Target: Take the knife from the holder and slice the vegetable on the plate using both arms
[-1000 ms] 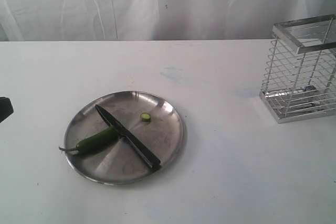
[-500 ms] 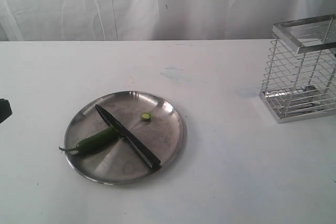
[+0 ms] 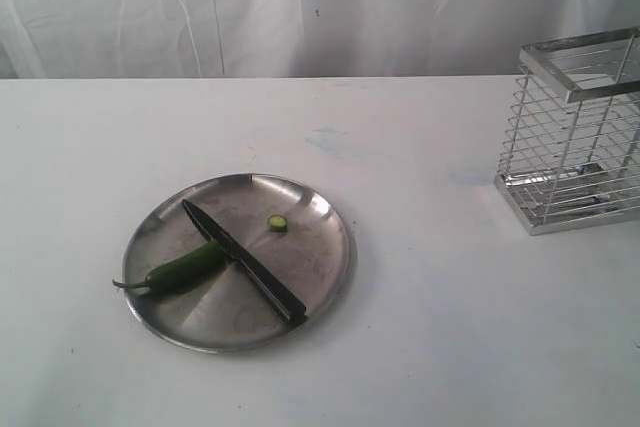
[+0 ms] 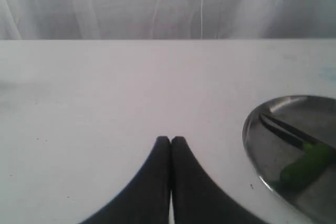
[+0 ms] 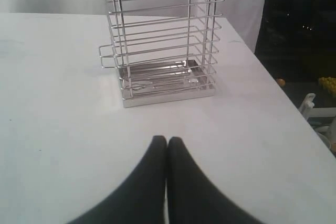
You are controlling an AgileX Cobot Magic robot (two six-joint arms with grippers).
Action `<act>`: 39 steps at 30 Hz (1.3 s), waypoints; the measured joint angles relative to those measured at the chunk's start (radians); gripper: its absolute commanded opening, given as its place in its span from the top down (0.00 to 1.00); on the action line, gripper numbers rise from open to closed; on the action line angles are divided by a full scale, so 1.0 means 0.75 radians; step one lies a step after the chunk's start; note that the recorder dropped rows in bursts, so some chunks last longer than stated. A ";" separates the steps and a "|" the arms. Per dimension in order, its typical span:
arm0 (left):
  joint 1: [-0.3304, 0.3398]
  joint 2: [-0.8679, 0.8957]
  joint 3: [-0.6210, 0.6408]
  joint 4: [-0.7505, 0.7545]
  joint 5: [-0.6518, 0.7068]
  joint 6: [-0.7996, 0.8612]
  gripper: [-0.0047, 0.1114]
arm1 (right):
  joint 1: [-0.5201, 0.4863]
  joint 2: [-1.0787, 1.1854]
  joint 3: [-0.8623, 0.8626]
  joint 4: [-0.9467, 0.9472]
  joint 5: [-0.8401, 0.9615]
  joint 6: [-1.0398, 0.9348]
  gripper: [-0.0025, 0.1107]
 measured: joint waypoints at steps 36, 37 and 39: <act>-0.093 -0.099 0.043 -0.298 0.362 0.418 0.96 | 0.000 0.000 0.000 0.000 0.000 -0.003 0.98; -0.093 -0.099 0.043 -0.298 0.362 0.418 0.96 | 0.000 0.000 0.000 0.000 0.000 -0.003 0.98; -0.093 -0.099 0.043 -0.298 0.362 0.418 0.96 | 0.000 0.000 0.000 0.000 0.000 -0.003 0.98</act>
